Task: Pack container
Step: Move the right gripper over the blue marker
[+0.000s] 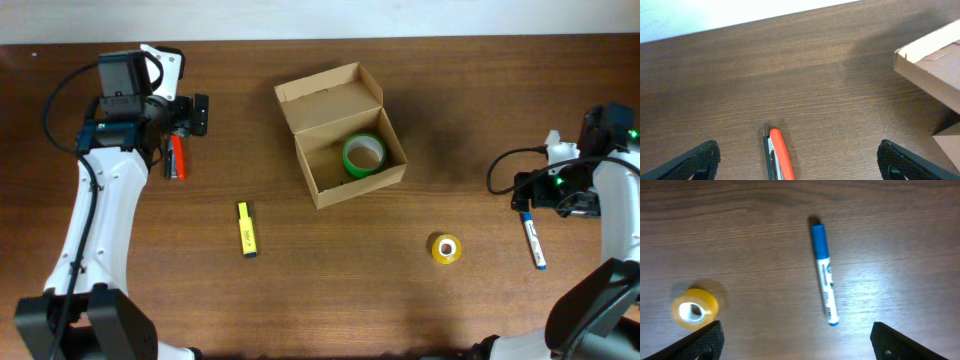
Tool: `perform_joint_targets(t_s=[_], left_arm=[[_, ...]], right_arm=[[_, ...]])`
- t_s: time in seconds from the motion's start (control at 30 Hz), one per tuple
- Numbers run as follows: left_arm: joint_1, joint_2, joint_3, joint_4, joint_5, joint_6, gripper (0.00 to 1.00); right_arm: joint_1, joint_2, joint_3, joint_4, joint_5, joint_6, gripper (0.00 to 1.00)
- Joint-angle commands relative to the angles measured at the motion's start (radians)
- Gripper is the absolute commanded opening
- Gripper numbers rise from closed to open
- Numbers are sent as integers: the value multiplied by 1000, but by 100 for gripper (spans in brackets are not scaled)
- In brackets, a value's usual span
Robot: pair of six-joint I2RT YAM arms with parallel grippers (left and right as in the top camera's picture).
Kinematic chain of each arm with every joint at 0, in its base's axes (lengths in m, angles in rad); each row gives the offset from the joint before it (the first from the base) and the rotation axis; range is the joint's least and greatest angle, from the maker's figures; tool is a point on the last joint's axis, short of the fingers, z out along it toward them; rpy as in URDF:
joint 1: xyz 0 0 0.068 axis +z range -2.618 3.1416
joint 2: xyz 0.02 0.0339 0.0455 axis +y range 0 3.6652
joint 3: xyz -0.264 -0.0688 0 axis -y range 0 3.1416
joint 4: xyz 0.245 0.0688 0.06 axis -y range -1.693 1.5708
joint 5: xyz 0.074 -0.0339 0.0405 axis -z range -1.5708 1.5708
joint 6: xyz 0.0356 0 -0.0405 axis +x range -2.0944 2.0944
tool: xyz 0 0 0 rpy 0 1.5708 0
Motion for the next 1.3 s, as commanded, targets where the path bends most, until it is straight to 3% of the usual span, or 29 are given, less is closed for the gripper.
perform_joint_targets(t_s=[0.0, 0.3, 0.9, 1.27], left_arm=[[0, 31, 17, 0, -19, 16, 100], [0, 43, 17, 0, -19, 16, 100], [0, 44, 17, 15, -22, 16, 100], [0, 44, 17, 14, -22, 16, 100]], right_arm=[[-36, 12, 20, 20, -13, -97, 94], [-113, 100, 19, 61, 5, -171, 93], [-108, 250, 13, 35, 3, -182, 89], [-61, 256, -108, 109, 123, -204, 88]])
